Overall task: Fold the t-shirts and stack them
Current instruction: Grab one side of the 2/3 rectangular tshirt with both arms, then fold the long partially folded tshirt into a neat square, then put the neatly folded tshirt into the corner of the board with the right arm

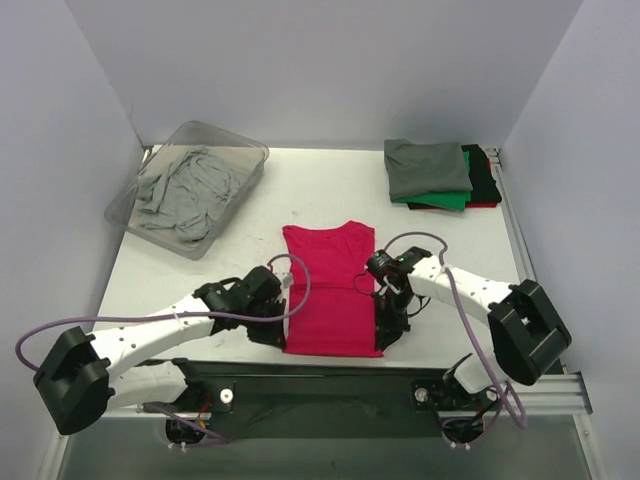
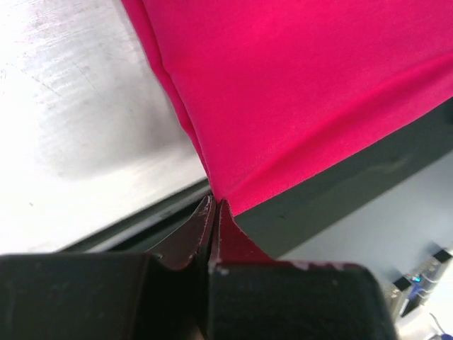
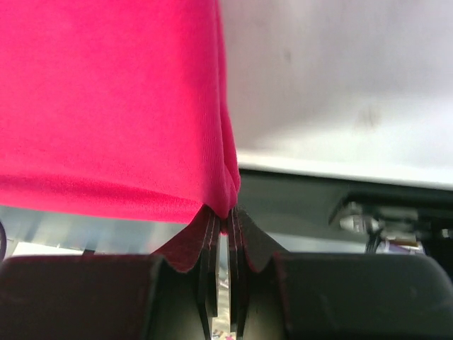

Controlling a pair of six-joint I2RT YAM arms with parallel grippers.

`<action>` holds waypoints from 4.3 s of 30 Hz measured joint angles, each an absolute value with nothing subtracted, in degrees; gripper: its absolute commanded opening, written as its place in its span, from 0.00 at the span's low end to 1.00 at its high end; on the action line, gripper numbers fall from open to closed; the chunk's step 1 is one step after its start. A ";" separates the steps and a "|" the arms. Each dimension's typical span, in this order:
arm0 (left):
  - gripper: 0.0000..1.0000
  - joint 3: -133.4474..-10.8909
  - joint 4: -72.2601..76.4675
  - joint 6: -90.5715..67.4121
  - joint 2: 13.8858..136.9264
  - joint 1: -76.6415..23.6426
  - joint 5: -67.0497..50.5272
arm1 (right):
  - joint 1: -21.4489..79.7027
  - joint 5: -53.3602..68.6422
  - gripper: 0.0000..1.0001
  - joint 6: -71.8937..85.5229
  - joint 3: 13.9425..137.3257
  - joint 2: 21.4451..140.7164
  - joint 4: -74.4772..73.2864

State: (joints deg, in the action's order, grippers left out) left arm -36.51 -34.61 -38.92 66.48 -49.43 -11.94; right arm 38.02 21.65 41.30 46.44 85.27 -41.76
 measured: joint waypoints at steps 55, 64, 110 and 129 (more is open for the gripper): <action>0.00 -56.45 -19.88 -37.82 85.38 -20.71 -22.44 | 20.01 13.76 0.00 31.55 102.32 114.78 -53.93; 0.00 -59.02 -17.28 -35.97 93.47 -17.32 -25.89 | 19.81 14.06 0.00 31.14 107.72 120.92 -53.87; 0.75 -62.89 -9.45 -33.93 106.19 -17.23 -26.48 | 8.62 33.58 0.69 22.02 84.71 115.83 -28.82; 0.31 -61.95 -3.70 -36.29 110.39 -18.24 -27.79 | 7.11 41.39 0.72 21.67 80.07 118.93 -18.83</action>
State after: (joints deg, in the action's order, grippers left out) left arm -61.95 -3.70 -36.29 110.39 -18.24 -27.79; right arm 7.11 41.39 21.67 80.07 118.93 -18.83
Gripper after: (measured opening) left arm 0.372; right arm 0.713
